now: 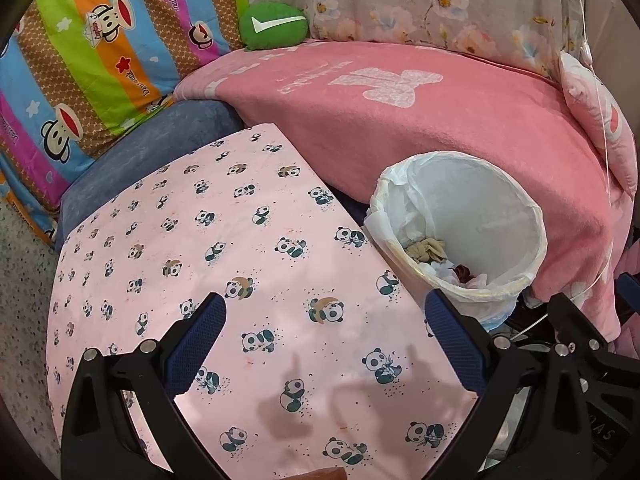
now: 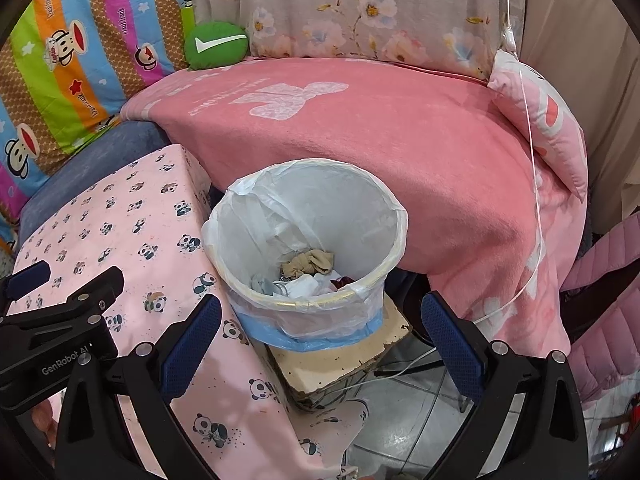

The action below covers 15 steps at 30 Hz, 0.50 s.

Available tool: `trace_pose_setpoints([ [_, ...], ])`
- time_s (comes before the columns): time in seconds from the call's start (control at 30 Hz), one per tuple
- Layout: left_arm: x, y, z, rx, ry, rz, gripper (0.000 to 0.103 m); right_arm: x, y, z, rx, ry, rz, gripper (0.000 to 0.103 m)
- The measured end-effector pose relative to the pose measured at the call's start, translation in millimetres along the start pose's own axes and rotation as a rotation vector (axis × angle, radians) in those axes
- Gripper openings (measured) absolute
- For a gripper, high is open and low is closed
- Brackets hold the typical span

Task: Collect trash

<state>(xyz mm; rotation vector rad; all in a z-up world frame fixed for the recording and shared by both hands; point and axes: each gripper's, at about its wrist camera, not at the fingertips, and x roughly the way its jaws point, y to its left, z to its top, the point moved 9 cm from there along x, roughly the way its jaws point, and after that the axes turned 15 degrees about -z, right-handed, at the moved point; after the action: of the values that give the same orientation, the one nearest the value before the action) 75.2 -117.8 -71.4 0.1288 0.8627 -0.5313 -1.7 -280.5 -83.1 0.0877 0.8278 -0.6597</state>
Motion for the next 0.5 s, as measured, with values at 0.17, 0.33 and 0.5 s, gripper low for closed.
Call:
trace_pose_setpoints([
  [0.17,-1.0,0.1,-1.2,-0.006,-0.002,0.007,0.095,0.9,-2.3,-1.2,0.002,0.002,-0.001,0.099],
  [0.33,-1.0,-2.0,-0.9,-0.008,-0.012,0.006,0.095,2.4,-4.8,-1.9,0.006,0.004,-0.001,0.099],
  [0.5,-1.5,-4.1,-1.5,-0.001,-0.018,0.010,0.096,2.7,-5.9,-2.5,0.009,0.006,-0.002,0.099],
])
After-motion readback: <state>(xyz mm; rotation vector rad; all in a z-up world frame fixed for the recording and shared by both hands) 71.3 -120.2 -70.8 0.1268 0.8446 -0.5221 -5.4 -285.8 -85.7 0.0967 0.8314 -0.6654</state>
